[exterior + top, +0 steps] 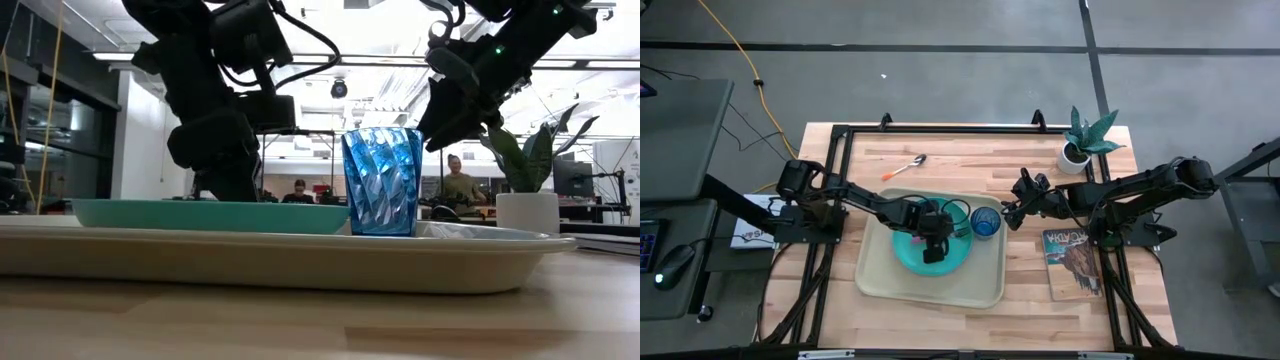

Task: Pick and place plate/cup/fork/spoon on tray
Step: Put the pink fork to the left side of the light blue plate on the gray serving tray

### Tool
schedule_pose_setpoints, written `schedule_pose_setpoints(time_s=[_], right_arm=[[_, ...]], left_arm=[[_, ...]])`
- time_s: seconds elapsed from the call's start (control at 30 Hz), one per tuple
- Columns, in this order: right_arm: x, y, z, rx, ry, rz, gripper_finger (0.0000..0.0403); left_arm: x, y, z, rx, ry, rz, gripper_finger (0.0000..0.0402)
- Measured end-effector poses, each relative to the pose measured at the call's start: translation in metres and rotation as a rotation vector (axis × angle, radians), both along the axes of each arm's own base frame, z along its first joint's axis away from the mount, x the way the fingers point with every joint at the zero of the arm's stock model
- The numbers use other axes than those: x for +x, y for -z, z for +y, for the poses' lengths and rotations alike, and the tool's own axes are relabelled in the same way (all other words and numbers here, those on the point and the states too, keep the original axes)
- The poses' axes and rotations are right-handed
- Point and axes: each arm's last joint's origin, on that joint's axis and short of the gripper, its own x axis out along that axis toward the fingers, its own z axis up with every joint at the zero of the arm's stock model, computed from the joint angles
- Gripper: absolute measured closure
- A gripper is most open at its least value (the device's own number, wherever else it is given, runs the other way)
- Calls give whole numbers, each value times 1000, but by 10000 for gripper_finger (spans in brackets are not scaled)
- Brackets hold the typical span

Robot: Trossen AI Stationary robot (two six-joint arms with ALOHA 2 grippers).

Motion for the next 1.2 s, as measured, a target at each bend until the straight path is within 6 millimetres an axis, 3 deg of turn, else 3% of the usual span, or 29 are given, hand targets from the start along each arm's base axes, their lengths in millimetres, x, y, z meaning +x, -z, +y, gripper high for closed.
schedule_pose_setpoints(time_s=[0.07,0.43,0.7,0.87,1.07,1.2], right_arm=[[0,0,0,0,-1,0,183],[0,0,0,0,0,0,183],[0,0,0,0,0,-1,183],[0,0,0,0,-1,-4,183],[0,0,0,-2,-3,-4,183],[0,0,0,0,-10,-2,183]], left_arm=[[1,-2,0,-1,-1,7,388],[11,-20,-1,1,20,46,399],[-2,-40,-1,44,-19,79,401],[-25,-68,-6,74,-93,96,401],[-75,-109,-30,151,-276,7,401],[-120,-105,-50,73,-465,-140,401]])
